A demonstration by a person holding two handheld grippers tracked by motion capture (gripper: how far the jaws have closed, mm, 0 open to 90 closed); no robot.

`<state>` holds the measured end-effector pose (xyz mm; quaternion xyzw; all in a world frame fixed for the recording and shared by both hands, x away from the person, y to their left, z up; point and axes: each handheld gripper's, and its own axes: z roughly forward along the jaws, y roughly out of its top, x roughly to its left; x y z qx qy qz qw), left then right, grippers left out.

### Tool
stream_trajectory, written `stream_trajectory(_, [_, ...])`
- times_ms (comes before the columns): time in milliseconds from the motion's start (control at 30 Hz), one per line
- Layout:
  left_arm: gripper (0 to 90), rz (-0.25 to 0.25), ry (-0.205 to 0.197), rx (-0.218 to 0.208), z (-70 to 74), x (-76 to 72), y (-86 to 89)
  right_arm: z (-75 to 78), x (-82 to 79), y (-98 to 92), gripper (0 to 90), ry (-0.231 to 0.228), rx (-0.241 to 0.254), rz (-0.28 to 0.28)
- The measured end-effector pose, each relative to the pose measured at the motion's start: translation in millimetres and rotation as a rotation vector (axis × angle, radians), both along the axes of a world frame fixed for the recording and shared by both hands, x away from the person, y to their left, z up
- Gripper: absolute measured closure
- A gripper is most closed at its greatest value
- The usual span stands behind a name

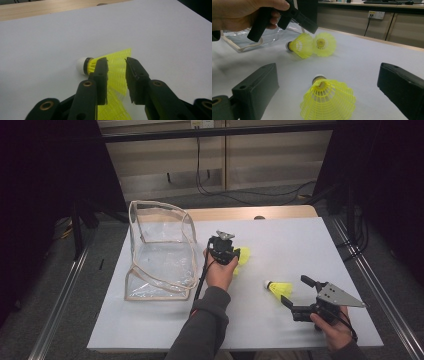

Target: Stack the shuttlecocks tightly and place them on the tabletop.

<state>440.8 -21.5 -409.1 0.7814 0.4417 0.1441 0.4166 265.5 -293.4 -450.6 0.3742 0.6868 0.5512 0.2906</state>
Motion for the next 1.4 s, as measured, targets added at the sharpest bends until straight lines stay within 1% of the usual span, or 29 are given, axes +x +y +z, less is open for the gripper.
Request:
stream_trajectory(67, [66.9,-0.004,0.001,0.002,1.7,-1.2,0.9,0.0,0.0,-0.1,2.7,-0.002,0.001,-0.001])
stream_trajectory(300, [56.6,-0.016,-0.002,-0.021,8.3,-6.5,4.0,0.2,-0.1,0.0,2.7,-0.003,-0.001,0.0])
stream_trajectory(433, [49.1,-0.019,0.008,-0.05,11.1,-11.1,5.4,0.5,-0.7,0.1,2.7,-0.001,-0.003,-0.003])
stream_trajectory(633, [38.6,-0.032,0.013,-0.071,13.5,-17.0,11.0,0.9,-0.8,-0.3,2.7,-0.001,-0.003,-0.004])
stream_trajectory(767, [30.7,-0.057,0.048,-0.075,17.4,-22.3,12.6,1.5,-0.7,-0.1,2.7,-0.001,-0.004,-0.005])
stream_trajectory(833, [28.3,-0.078,0.047,-0.085,18.7,-26.3,12.3,1.9,-0.6,0.4,2.7,-0.003,-0.001,-0.004])
stream_trajectory(900, [27.1,-0.085,0.037,-0.092,19.2,-30.6,12.7,2.4,-0.2,1.0,2.7,-0.006,-0.004,-0.003])
stream_trajectory(967, [24.1,-0.101,0.042,-0.099,19.1,-33.9,12.9,3.1,0.0,1.6,2.7,-0.001,-0.008,-0.003])
stream_trajectory(1133, [17.5,-0.144,0.042,-0.114,15.2,-44.6,12.7,3.8,-0.1,1.8,2.6,-0.007,-0.024,0.0])
stream_trajectory(1233, [14.9,-0.153,0.035,-0.119,12.8,-51.4,13.1,3.1,-0.3,0.6,2.7,-0.001,-0.028,-0.003])
stream_trajectory(1300, [13.5,-0.171,0.041,-0.124,11.0,-55.5,13.2,3.7,-0.6,0.0,2.7,-0.002,-0.026,-0.006])
stream_trajectory(1333, [12.8,-0.188,0.044,-0.121,10.4,-57.2,13.3,3.8,-0.8,0.0,2.7,-0.003,-0.025,-0.007])
stream_trajectory(1400, [12.6,-0.205,0.039,-0.114,9.0,-60.7,13.3,3.8,-1.0,-0.2,2.7,-0.004,-0.027,-0.007])
